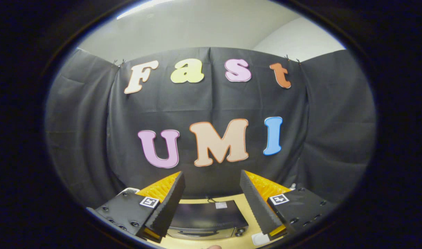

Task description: Open the toaster oven, put the food inside, and close the toaster oven door.

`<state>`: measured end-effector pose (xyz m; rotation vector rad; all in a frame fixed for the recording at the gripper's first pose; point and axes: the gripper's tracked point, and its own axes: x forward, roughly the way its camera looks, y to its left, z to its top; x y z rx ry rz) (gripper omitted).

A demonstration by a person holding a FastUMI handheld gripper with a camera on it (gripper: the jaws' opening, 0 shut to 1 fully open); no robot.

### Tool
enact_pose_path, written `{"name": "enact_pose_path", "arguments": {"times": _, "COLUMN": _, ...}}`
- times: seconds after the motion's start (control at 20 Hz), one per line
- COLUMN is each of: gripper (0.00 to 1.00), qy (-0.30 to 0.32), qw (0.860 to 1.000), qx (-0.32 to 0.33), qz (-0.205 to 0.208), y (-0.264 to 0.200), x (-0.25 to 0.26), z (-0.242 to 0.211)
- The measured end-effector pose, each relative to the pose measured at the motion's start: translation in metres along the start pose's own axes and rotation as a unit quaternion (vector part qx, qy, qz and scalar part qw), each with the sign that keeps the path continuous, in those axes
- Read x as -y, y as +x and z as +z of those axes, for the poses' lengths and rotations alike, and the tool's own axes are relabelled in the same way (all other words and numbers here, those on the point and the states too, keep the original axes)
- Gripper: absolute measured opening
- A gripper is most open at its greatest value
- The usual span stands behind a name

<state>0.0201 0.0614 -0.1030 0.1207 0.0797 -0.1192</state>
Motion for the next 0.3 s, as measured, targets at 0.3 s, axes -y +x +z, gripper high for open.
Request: {"name": "enact_pose_path", "arguments": {"times": 0.3, "gripper": 1.0, "qy": -0.002, "qw": 1.0, "qx": 0.019, "qz": 0.011, "y": 0.001, "x": -0.015, "z": 0.02}}
